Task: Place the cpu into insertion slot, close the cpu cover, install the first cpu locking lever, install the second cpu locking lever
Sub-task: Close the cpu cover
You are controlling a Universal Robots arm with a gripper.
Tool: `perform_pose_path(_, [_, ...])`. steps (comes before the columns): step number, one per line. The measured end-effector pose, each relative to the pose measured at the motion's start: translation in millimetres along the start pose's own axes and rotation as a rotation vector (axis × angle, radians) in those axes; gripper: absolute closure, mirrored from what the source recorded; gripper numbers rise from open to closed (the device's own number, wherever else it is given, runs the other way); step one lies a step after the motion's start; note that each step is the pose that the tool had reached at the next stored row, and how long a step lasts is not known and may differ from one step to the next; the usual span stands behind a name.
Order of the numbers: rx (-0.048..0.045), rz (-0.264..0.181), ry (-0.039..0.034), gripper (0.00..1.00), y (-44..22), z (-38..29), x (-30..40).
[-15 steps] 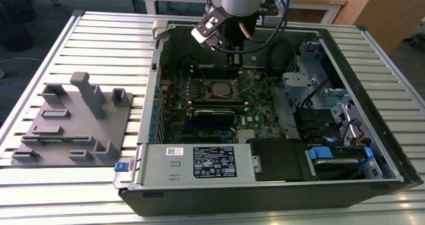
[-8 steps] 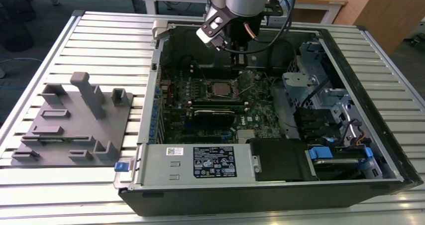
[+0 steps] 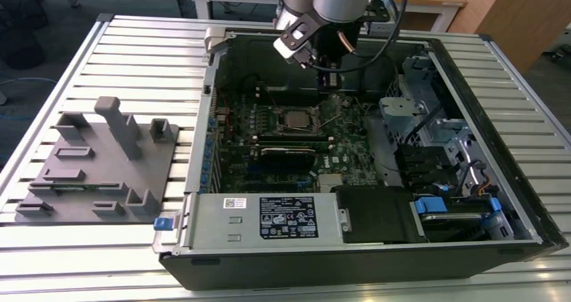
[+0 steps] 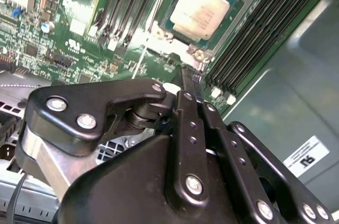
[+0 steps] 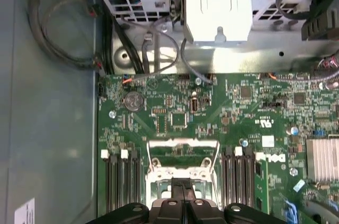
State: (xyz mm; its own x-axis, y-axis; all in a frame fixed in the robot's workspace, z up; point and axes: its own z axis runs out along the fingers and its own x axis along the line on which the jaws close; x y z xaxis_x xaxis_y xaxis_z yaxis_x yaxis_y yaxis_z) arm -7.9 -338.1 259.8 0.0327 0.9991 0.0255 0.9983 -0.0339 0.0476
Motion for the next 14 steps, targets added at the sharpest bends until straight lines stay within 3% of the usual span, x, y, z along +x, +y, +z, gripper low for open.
perform_pose_path(14, [0.0000, 0.000, -0.0001, 0.90, 23.9, 1.3, 1.1])
